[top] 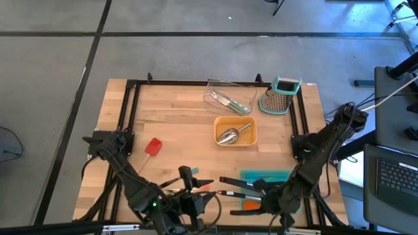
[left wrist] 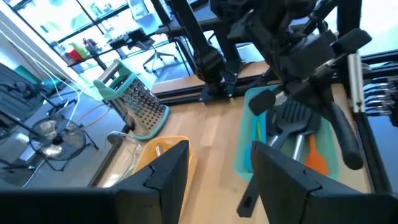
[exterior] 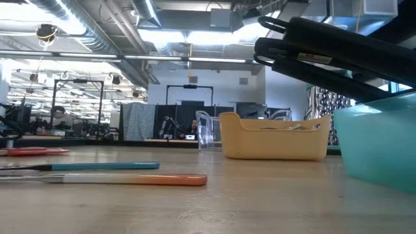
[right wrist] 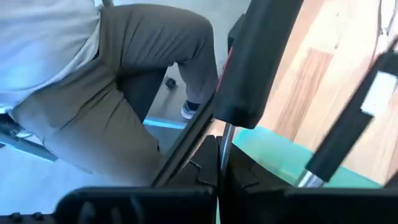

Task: Pick & Place Kitchen Items
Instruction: Put the black silver spatula into the green bin

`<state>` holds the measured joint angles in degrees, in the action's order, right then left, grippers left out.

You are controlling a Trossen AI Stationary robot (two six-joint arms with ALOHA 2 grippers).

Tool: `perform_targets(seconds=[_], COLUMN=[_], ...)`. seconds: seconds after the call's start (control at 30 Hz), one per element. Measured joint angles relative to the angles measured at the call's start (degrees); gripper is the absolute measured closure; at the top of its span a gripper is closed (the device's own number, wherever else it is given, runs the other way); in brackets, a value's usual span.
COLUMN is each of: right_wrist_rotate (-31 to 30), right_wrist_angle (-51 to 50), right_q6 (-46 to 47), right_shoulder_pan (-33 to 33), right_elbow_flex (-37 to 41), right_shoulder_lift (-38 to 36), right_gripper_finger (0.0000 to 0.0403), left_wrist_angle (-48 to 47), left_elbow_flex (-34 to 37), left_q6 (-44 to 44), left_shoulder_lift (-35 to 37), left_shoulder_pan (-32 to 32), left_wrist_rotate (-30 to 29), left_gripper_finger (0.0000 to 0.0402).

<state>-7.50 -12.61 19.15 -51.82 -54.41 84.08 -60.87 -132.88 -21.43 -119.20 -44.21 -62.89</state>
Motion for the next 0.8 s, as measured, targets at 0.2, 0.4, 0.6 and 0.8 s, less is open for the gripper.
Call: perform_targets(seconds=[0.2, 0.4, 0.6, 0.8], right_wrist_rotate=[6.4, 16.4, 22.0, 22.6], right_wrist_angle=[12.9, 23.3, 31.6, 42.7], right_q6=[-0.3, -0.3, -0.1, -0.1], right_shoulder_pan=[2.4, 6.3, 8.4, 8.7], right_elbow_flex=[10.9, 19.1, 26.5, 32.8], right_shoulder_lift=[-3.5, -4.8, -6.7, -6.7], right_gripper_finger=[0.0402, 0.0402, 0.0403, 0.0403], left_wrist_angle=[0.4, 0.5, 0.8, 0.7], left_elbow_flex=[0.0, 0.1, 0.1, 0.1], left_q6=[0.6, 0.7, -0.2, -0.9], left_shoulder_lift=[-0.1, -0.1, -0.1, -0.1], left_shoulder_pan=[2.5, 5.0, 7.0, 8.3], left_wrist_rotate=[2.3, 4.1, 5.9, 6.4], left_gripper_finger=[0.0233, 0.0233, 0.0233, 0.0235])
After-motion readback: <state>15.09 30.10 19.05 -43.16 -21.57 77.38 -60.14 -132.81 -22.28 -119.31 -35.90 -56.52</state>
